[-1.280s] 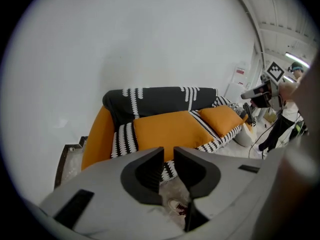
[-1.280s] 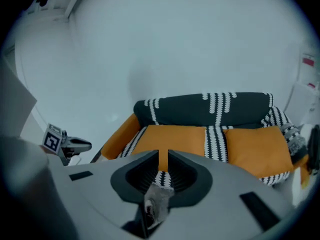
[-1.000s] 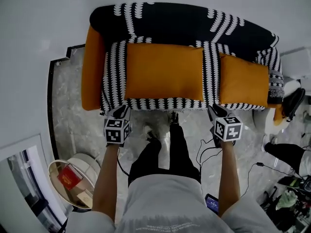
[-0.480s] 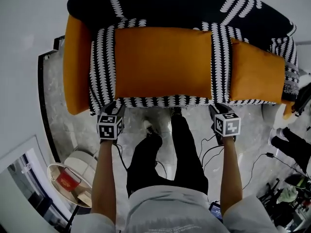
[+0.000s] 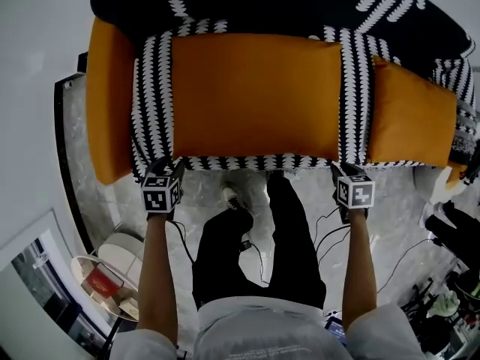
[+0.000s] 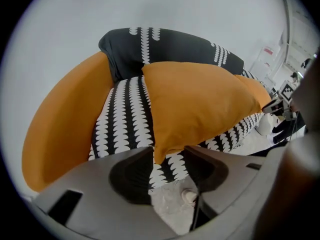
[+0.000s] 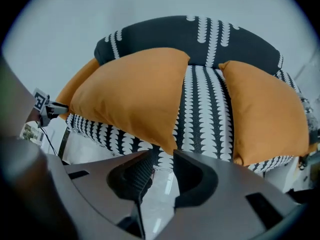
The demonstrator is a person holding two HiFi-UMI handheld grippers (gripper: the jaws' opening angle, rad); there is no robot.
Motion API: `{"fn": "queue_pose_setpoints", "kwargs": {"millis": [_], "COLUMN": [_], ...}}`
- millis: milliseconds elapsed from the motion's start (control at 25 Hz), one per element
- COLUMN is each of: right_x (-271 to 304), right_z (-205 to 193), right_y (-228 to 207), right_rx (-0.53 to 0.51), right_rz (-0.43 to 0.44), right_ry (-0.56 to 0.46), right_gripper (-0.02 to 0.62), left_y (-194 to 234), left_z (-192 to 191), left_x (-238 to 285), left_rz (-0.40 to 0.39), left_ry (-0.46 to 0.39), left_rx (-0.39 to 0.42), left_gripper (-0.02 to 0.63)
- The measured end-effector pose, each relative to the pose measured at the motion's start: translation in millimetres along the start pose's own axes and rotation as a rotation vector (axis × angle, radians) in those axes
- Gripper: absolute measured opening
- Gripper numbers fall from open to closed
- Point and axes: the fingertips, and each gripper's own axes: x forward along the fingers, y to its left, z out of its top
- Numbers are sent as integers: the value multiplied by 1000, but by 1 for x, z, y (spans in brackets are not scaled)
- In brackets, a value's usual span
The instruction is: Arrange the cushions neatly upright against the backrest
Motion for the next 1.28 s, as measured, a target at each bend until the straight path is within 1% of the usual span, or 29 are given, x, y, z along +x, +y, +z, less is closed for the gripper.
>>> {"fn": "queue_pose_setpoints", "kwargs": {"millis": [120, 200, 320, 480, 520, 640, 720, 840, 920, 1160, 1280], "right_x": [14, 20, 32, 38, 37, 33, 30, 24, 17, -7, -22], "right_z": [-3, -3, -1, -2, -1, 1, 4, 5, 6, 25, 39], "right_y": [-5, -5, -9, -12, -11, -4, -3, -3, 0, 6, 3], "right_rx": [12, 19, 47, 64, 56, 25, 20, 38, 40, 14, -5], "right_rz": [-1, 1, 14, 39, 38, 25, 24, 46, 57, 97, 113], "right_ry": [22, 36, 46, 65, 61, 58, 70, 90, 100, 129, 135], "right_gripper": [101, 101, 101, 100, 84, 43, 38, 37, 37, 35, 35], "left_y": [4, 9, 13, 10, 8, 4, 5, 5, 6, 8, 4], "left_z": [-1, -1, 2, 6, 6, 5, 7, 9, 11, 29, 46], "left_x": [12, 16, 29, 36, 36, 34, 34, 33, 27, 5, -6], "left_rz": [7, 12, 1, -16, -23, -25, -15, -11, -7, 30, 50], "left_ry": [14, 19, 27, 45, 43, 39, 66, 131, 156, 180, 178], "left_rx": [11, 4, -18, -23, -26, -44, -71, -91, -96, -127, -142], "left_gripper": [215, 215, 213, 198, 182, 93, 68, 59, 55, 52, 51]}}
